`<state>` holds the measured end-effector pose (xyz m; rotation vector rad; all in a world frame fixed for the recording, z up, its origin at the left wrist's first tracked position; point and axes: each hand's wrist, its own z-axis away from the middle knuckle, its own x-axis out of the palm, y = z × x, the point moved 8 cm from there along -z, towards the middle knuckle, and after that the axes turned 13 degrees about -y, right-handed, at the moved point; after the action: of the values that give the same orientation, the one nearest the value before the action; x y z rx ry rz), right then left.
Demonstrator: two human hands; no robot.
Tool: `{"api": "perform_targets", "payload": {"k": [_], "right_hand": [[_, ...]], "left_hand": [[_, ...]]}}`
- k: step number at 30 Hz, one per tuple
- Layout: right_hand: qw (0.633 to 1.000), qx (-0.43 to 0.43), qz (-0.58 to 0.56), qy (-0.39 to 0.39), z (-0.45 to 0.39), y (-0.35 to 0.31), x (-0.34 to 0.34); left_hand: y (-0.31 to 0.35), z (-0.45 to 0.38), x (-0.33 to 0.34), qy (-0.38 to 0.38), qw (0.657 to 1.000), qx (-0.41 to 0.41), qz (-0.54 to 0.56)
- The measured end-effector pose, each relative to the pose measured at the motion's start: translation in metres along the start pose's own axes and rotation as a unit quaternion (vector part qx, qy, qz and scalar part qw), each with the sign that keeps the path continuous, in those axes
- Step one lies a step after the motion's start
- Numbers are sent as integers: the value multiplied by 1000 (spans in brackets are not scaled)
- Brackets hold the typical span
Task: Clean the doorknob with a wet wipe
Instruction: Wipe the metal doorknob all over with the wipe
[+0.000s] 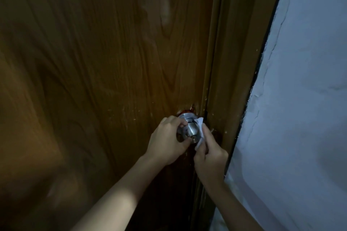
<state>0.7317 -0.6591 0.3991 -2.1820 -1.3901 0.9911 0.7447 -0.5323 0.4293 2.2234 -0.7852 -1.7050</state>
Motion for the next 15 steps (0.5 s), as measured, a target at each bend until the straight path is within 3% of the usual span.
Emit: {"api": "perform_targets", "payload": {"k": [3, 6, 10, 13, 15], "right_hand": [[998, -56, 17, -16, 1, -7, 1], [999, -33, 4, -20, -4, -2, 1], [995, -96, 23, -25, -4, -10, 4], [999, -43, 7, -21, -13, 0, 2], [997, -72, 19, -16, -10, -4, 2]], "left_hand": [[-1, -1, 0, -2, 1000, 4, 1], [-1, -1, -1, 0, 1000, 8, 8], [0, 0, -2, -1, 1000, 7, 12], [0, 0, -1, -4, 1000, 7, 15], [0, 0, 0, -8, 1000, 7, 15]]}}
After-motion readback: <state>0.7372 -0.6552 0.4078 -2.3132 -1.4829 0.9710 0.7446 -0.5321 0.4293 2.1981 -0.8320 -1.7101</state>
